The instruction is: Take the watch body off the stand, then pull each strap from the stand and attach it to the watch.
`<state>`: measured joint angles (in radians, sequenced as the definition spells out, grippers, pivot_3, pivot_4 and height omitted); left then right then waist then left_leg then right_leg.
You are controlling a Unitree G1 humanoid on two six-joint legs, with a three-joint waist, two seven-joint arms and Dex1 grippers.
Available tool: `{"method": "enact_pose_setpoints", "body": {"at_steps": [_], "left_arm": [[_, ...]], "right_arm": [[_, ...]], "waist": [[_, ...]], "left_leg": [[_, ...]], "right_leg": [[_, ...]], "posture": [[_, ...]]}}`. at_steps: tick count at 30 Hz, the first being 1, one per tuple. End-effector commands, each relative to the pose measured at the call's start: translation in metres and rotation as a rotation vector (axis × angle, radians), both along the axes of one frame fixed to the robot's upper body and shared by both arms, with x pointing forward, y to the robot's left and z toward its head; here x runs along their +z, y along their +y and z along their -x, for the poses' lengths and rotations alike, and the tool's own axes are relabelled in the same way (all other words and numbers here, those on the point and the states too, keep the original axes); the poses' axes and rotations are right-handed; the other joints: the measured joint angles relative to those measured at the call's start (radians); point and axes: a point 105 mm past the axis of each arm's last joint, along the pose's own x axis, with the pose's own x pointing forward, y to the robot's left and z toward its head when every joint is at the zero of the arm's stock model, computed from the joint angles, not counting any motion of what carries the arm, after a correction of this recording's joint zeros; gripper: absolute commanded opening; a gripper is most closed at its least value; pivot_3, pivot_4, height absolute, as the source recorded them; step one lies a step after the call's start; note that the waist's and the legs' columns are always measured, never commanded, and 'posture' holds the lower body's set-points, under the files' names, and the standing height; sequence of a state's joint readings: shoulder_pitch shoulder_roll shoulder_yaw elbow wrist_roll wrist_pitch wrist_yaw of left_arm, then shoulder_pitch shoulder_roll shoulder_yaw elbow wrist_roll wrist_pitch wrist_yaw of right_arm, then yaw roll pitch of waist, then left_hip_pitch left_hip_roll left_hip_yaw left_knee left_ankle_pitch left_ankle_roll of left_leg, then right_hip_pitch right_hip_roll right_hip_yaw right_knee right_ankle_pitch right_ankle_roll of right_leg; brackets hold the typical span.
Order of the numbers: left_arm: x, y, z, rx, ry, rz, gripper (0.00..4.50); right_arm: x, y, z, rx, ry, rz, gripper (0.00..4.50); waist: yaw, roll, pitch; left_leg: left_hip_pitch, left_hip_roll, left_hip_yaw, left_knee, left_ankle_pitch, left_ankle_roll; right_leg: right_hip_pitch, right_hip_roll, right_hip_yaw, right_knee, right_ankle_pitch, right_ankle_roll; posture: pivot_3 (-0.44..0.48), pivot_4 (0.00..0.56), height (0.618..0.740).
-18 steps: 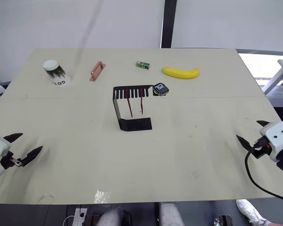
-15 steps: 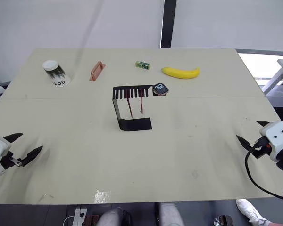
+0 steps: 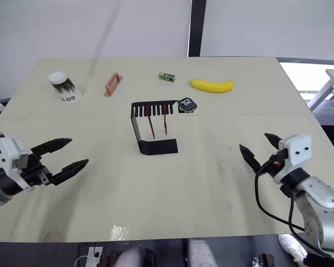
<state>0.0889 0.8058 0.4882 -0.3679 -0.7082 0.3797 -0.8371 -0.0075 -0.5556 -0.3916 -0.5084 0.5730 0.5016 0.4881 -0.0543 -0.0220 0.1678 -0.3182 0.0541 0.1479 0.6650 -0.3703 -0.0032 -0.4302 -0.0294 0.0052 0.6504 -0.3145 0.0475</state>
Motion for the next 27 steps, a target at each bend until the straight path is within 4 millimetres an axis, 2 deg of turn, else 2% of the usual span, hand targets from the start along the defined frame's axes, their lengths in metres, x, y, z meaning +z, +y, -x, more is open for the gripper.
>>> {"method": "enact_pose_setpoints", "body": {"at_steps": [1,5,8,10,14,18,27], "left_arm": [[0.025,-0.016,0.008,-0.088,-0.003,0.058,4.44],[0.032,-0.031,0.012,-0.181,0.055,0.105,4.44],[0.043,-0.045,0.008,-0.222,0.013,0.113,4.44],[0.046,-0.052,0.007,-0.245,-0.004,0.115,4.44],[0.05,-0.063,0.005,-0.266,-0.029,0.115,4.44],[0.053,-0.07,0.003,-0.283,-0.056,0.12,4.44],[0.06,-0.085,0.006,-0.323,-0.154,0.133,4.44]], "right_arm": [[0.034,0.029,0.007,0.085,-0.063,-0.082,4.5],[0.062,0.054,0.002,0.169,-0.065,-0.164,4.5],[0.077,0.078,-0.003,0.231,-0.057,-0.128,4.5],[0.084,0.087,-0.004,0.25,-0.061,-0.117,4.5],[0.087,0.094,-0.008,0.266,-0.043,-0.08,4.5],[0.084,0.1,-0.015,0.265,-0.018,-0.041,4.5],[0.085,0.118,-0.027,0.283,-0.039,-0.017,4.5]], "waist": [[0.0,0.0,0.0],[-0.003,0.0,0.0],[-0.001,0.0,0.0],[-0.001,0.0,0.0],[0.001,0.0,0.0],[-0.001,-0.001,0.0],[-0.001,-0.001,0.0]], "left_leg": [[0.0,0.0,0.0,0.0,0.0,0.0],[-0.001,0.0,0.0,0.001,0.0,0.0],[-0.002,0.0,0.0,0.002,0.0,0.0],[-0.003,0.0,0.0,0.002,0.0,-0.001],[-0.006,-0.001,0.0,0.003,0.001,-0.001],[-0.017,0.0,-0.001,0.01,0.001,0.0],[-0.017,0.0,-0.001,0.013,0.001,0.0]], "right_leg": [[0.0,0.0,0.0,0.0,0.0,0.0],[0.0,0.001,0.0,-0.001,0.0,0.0],[-0.003,0.001,0.001,0.001,0.0,-0.001],[-0.004,0.002,0.001,0.002,-0.001,-0.001],[-0.007,0.001,0.001,0.002,-0.001,-0.001],[-0.016,0.001,0.0,0.005,0.0,-0.001],[-0.017,0.002,0.0,0.006,0.0,-0.001]], "posture": [[0.0,0.15,0.738],[0.0,0.15,0.738],[0.0,0.15,0.738],[0.0,0.15,0.738],[0.0,0.15,0.738],[0.0,0.15,0.738],[0.0,0.15,0.738]]}}
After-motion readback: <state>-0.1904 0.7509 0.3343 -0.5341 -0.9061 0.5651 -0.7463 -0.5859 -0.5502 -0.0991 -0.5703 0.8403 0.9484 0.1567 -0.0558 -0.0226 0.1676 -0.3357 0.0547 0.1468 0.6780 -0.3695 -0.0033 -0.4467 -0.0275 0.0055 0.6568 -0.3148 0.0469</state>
